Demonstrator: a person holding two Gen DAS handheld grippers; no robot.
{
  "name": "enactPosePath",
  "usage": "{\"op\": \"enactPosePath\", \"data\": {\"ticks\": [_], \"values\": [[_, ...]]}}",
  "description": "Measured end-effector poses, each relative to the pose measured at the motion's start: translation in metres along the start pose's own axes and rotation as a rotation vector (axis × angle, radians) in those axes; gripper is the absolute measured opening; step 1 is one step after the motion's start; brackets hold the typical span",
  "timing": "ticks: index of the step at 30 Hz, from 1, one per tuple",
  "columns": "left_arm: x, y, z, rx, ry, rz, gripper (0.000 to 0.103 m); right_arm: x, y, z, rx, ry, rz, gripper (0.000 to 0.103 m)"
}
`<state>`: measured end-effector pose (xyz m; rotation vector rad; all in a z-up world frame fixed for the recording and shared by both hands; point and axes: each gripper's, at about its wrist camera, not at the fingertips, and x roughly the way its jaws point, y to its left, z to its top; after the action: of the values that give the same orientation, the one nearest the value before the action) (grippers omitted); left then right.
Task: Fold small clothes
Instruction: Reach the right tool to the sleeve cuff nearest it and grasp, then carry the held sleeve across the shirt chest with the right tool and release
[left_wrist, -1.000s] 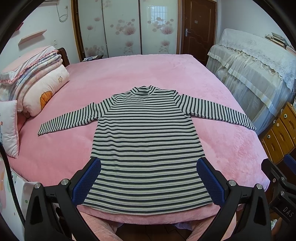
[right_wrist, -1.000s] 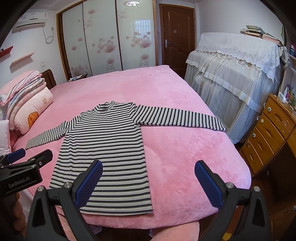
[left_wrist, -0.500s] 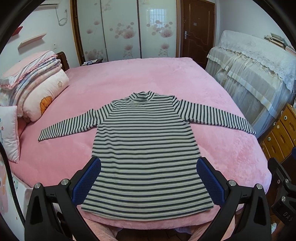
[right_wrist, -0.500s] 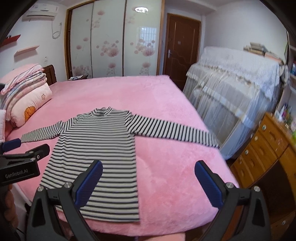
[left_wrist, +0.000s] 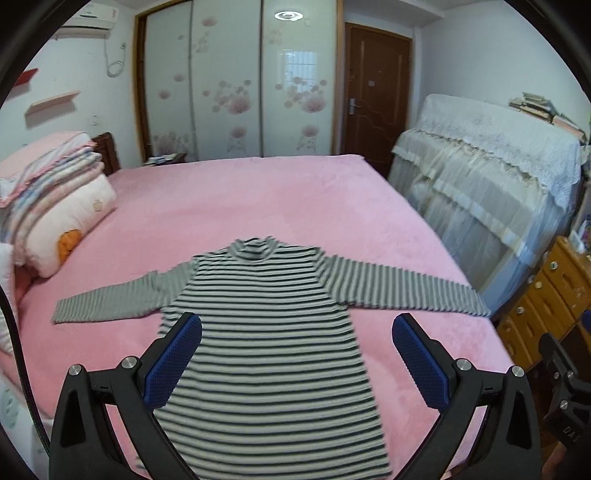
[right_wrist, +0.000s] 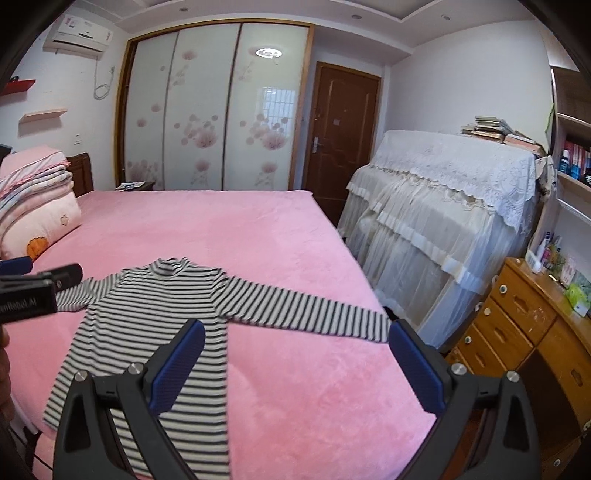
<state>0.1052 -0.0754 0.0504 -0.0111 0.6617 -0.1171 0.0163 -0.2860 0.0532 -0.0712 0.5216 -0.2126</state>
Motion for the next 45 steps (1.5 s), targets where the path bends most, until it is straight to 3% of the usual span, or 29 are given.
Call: {"op": "enactPosePath", "data": {"ticks": [2, 8, 16, 26, 34, 41, 45], "values": [[0.010, -0.006, 0.004, 0.006, -0.003, -0.028, 0.103, 0.009, -0.007, 0.001, -0.002, 0.011, -0.009, 0.100], [0.046, -0.036, 0.015, 0.065, -0.001, -0.010, 0.103, 0.046, -0.030, 0.004, 0.016, 0.056, -0.025, 0.100], [0.119, -0.073, 0.031, 0.062, 0.090, -0.114, 0.103, 0.095, -0.073, 0.005, 0.105, 0.079, -0.071, 0.100], [0.207, -0.126, 0.030, 0.125, 0.055, -0.068, 0.103, 0.175, -0.153, -0.013, 0.247, 0.162, -0.164, 0.098], [0.272, -0.184, 0.011, 0.108, 0.083, -0.101, 0.103, 0.220, -0.176, -0.042, 0.271, 0.223, -0.212, 0.089], [0.320, -0.236, -0.015, 0.173, 0.134, -0.047, 0.103, 0.288, -0.211, -0.090, 0.460, 0.382, -0.074, 0.063], [0.338, -0.252, -0.030, 0.194, 0.169, -0.030, 0.103, 0.319, -0.229, -0.126, 0.574, 0.469, -0.017, 0.063]]}}
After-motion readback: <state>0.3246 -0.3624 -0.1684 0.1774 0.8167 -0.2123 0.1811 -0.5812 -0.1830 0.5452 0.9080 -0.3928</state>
